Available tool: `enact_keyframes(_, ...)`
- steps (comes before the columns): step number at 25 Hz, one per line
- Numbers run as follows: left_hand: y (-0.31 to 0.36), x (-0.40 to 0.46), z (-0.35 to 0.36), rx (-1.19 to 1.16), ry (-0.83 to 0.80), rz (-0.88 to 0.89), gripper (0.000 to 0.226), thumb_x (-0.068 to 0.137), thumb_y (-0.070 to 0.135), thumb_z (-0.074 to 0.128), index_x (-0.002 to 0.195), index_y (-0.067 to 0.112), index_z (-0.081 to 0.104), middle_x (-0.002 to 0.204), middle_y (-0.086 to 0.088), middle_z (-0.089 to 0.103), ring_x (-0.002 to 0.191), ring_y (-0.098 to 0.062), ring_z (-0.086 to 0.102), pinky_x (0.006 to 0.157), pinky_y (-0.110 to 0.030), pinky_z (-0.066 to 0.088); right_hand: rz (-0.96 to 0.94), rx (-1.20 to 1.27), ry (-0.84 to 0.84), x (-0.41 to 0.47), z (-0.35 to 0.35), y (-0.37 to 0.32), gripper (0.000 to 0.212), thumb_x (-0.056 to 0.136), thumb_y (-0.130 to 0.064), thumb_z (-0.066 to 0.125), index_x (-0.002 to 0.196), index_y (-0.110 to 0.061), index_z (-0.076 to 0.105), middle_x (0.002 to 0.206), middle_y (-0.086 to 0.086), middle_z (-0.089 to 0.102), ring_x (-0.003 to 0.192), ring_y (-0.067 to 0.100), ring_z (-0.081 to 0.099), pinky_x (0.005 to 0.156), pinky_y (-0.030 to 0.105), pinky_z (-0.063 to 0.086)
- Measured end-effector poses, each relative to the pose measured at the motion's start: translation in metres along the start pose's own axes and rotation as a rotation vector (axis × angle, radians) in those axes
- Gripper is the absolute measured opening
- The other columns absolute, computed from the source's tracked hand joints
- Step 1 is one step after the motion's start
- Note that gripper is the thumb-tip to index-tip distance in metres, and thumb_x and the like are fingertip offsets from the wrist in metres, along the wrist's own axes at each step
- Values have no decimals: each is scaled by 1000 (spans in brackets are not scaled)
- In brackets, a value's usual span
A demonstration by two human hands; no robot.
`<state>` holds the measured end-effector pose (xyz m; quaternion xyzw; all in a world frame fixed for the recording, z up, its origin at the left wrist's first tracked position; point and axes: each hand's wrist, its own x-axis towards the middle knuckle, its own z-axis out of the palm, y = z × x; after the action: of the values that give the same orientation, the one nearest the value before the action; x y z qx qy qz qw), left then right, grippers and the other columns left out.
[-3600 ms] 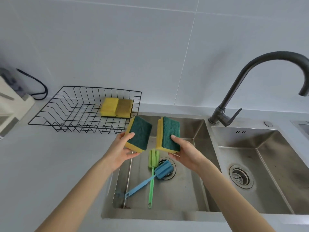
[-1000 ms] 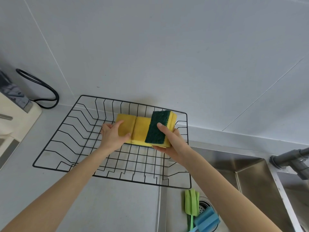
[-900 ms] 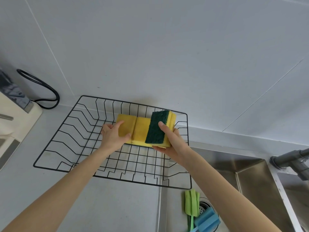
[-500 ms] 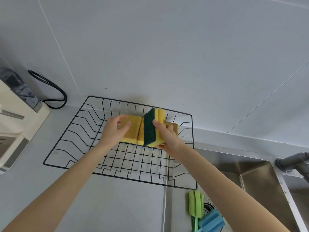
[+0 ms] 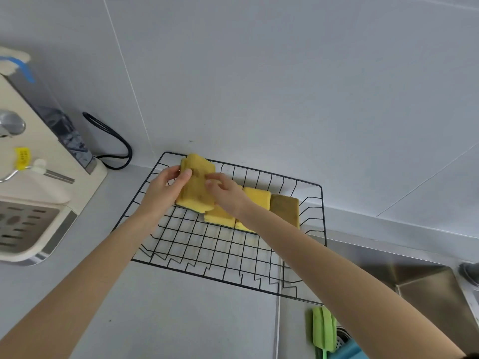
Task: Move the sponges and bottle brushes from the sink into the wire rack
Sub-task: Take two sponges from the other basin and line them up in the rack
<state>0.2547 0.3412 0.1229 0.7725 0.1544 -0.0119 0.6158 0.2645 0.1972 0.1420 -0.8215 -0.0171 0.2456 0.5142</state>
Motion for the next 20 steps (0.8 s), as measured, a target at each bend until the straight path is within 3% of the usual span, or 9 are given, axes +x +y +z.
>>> enact_keyframes(5, -15, 9, 1, 138, 58, -6, 50, 89, 25, 53, 135, 14, 39, 140, -5, 45, 129, -22, 42, 102, -31, 33, -101, -270, -22, 18, 18, 7, 54, 89, -11, 48, 141, -19, 36, 136, 14, 47, 111, 30, 57, 92, 36, 49)
enact_keyframes(9, -25, 15, 3, 180, 163, 13, 41, 89, 20, 53, 129, 10, 48, 135, -9, 52, 124, -22, 46, 93, -27, 34, -122, -315, -11, 26, 26, 15, 54, 90, -7, 46, 142, -18, 35, 138, 15, 37, 117, 28, 50, 97, 30, 42)
enact_keyframes(13, -29, 18, 9, 273, 175, 7, 42, 91, 21, 49, 131, 9, 46, 136, -10, 52, 122, -27, 49, 98, -33, 38, -151, -355, 22, 31, 30, 20, 52, 92, -5, 43, 142, -15, 36, 145, 13, 34, 126, 28, 44, 102, 28, 37)
enact_keyframes(20, -37, 22, 21, 411, 86, -60, 47, 92, 16, 47, 137, 8, 37, 141, -13, 46, 128, -30, 44, 106, -39, 35, -166, -657, 19, 34, 31, 36, 52, 93, -17, 45, 143, -13, 34, 149, 14, 33, 132, 33, 27, 109, 41, 27)
